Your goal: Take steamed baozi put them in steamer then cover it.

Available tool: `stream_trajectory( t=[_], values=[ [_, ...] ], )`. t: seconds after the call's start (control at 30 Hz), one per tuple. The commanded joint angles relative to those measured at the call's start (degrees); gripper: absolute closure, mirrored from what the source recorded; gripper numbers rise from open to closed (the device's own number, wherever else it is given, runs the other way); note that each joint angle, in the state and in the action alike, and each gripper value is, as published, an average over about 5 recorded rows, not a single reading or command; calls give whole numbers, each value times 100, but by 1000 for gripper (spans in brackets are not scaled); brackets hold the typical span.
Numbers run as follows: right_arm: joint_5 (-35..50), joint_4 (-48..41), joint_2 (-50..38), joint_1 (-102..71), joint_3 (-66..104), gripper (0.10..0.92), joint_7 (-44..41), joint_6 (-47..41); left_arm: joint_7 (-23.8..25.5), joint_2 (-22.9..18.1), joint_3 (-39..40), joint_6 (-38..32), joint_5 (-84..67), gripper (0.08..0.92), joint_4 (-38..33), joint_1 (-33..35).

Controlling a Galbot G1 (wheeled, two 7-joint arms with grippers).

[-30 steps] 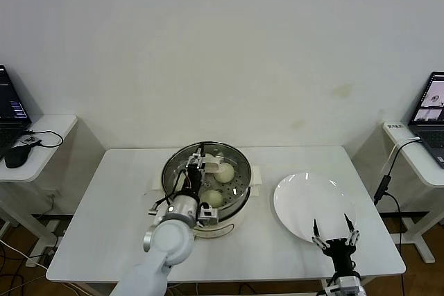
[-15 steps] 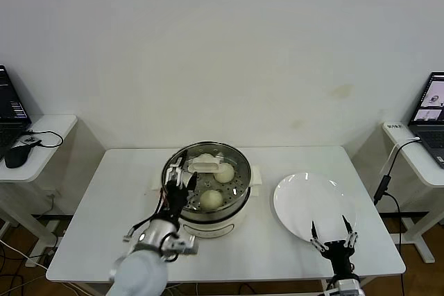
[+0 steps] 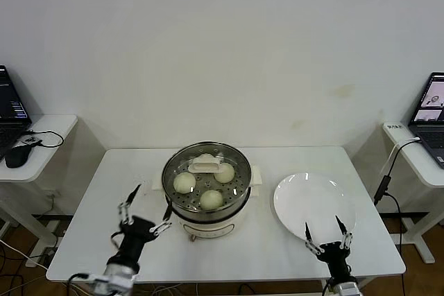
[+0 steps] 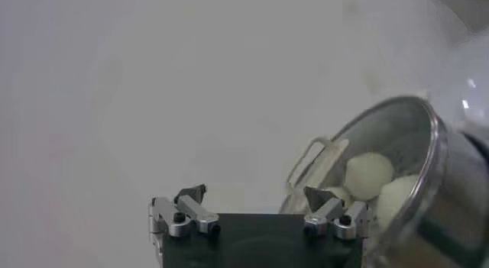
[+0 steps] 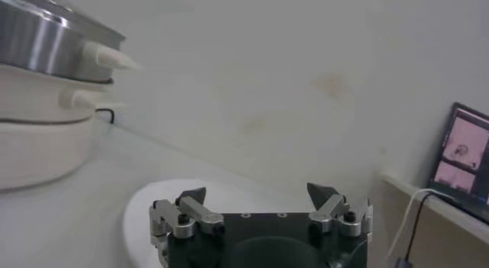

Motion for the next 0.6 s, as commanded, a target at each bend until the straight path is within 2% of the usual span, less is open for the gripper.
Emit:
stream_trajectory(
  t=[0.03, 0.17, 0.37, 0.6],
  values=[
    [718, 540, -498, -714, -395, 203, -152, -186, -578, -112, -797, -1425, -3076, 177, 256, 1428],
    [801, 680, -514, -884, -416, 202, -179, -209, -535, -142, -851, -1607, -3060, 177, 508, 1491],
    [804, 766, -496, -1009, -438, 203, -199, -201, -141, -95, -906, -1706, -3129, 177, 766, 1700],
    [849, 877, -479, -1068, -490, 203, -205, -280, -60, -124, -870, -1828, -2888, 177, 887, 1754]
  ],
)
